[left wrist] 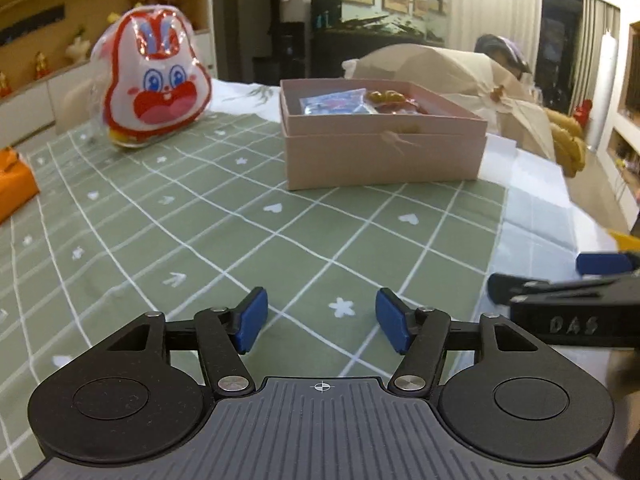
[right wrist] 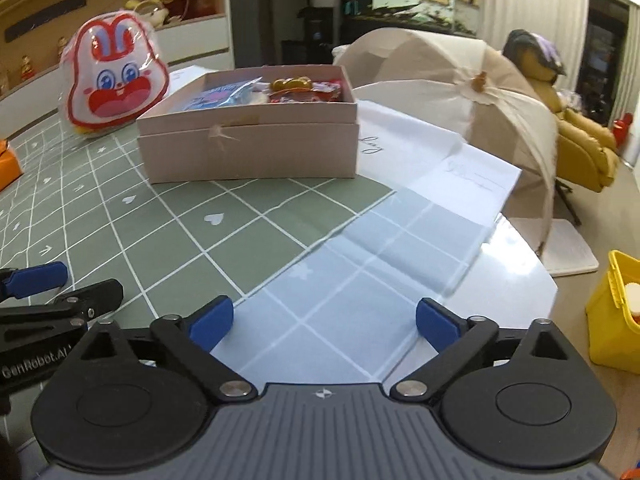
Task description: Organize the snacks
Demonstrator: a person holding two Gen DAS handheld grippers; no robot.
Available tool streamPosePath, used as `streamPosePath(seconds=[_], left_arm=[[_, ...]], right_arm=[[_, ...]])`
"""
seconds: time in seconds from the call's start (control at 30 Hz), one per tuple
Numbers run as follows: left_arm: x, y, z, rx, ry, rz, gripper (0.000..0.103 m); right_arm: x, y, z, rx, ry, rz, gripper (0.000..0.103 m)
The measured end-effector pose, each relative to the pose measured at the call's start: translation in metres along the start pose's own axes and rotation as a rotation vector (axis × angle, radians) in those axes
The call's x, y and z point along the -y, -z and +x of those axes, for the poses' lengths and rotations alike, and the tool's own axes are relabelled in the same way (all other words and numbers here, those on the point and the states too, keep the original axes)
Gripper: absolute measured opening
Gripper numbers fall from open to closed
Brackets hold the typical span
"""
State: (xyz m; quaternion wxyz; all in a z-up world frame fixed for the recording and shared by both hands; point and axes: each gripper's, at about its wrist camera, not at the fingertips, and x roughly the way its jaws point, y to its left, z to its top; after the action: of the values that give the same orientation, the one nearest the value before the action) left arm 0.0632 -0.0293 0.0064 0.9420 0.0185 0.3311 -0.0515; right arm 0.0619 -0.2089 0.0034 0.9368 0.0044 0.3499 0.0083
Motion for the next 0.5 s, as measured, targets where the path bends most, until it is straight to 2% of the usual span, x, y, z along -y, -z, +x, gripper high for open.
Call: streamPosePath(seconds=[0.23,0.5], left_arm=[[0.0032,0.0021,0.0011,0.008,-0.013,-0.004,0.066],[0.0047,0.0013,0.0022,0.010,-0.022,-0.010,0.066]], right_arm=[[0.0036,0.0005,0.0026,0.001,0.003,0.005,0.103],[0.0030,0.0024,0.0031,0.019,-0.004,-0.006,0.103]])
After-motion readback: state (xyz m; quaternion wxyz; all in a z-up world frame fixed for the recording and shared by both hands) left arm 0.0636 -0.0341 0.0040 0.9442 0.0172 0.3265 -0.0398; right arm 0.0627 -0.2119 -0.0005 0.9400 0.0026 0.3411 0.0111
